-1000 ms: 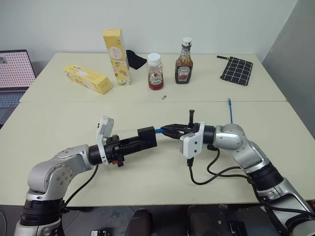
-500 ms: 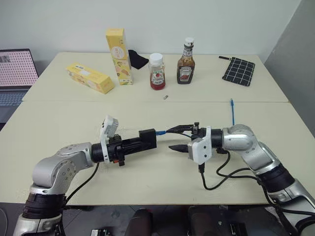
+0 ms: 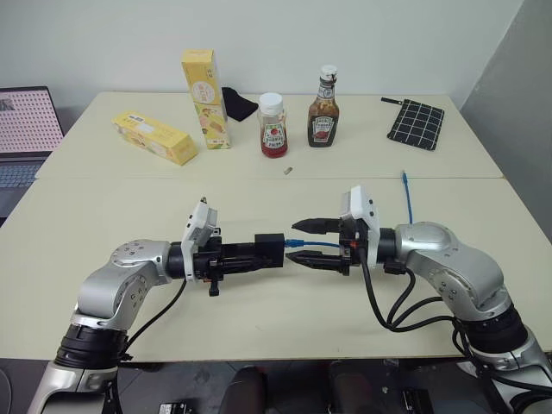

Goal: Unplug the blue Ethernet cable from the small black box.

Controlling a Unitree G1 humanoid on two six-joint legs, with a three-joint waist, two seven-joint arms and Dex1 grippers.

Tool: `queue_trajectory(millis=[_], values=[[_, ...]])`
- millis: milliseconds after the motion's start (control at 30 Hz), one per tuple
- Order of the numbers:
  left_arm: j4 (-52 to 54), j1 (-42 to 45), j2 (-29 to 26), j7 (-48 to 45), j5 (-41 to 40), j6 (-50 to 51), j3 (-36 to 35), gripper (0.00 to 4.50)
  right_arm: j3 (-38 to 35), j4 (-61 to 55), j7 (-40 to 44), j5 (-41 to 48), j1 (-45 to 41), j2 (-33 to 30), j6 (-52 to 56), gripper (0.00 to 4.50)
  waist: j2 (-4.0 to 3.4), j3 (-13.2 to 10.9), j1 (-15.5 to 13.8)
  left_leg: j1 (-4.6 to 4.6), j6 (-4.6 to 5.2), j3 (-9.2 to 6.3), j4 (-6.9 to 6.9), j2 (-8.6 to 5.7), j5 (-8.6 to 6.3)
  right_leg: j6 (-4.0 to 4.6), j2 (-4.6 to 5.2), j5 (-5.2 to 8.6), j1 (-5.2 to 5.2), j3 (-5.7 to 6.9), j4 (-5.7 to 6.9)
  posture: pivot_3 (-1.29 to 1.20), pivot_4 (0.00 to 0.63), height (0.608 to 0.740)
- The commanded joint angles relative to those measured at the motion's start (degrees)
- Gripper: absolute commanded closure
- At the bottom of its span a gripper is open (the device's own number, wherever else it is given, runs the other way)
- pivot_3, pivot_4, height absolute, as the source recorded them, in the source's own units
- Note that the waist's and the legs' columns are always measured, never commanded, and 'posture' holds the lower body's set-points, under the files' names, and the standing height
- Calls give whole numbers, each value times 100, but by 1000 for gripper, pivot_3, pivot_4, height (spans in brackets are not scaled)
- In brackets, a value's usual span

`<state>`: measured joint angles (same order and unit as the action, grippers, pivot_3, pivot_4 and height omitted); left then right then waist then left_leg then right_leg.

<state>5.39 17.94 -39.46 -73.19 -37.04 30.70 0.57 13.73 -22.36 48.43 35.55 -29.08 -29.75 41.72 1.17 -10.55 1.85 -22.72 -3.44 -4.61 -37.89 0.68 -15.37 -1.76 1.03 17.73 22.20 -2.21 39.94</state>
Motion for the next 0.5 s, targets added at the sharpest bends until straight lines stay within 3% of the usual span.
queue_trajectory(millis=[33,500], values=[[108,43,-60,-142,-91,-7,-77,3722,-104,-32,-23,133,-195,109,175,1472,0,0,0,-1,0,0,0,0,0,0,0,0,2,0,0,0,150,740],[144,-41,-88,-169,-80,-26,-148,3722,-17,221,172,-27,-267,169,297,1472,0,0,1,-1,0,-1,0,1,0,0,-3,0,3,1,1,0,150,740]])
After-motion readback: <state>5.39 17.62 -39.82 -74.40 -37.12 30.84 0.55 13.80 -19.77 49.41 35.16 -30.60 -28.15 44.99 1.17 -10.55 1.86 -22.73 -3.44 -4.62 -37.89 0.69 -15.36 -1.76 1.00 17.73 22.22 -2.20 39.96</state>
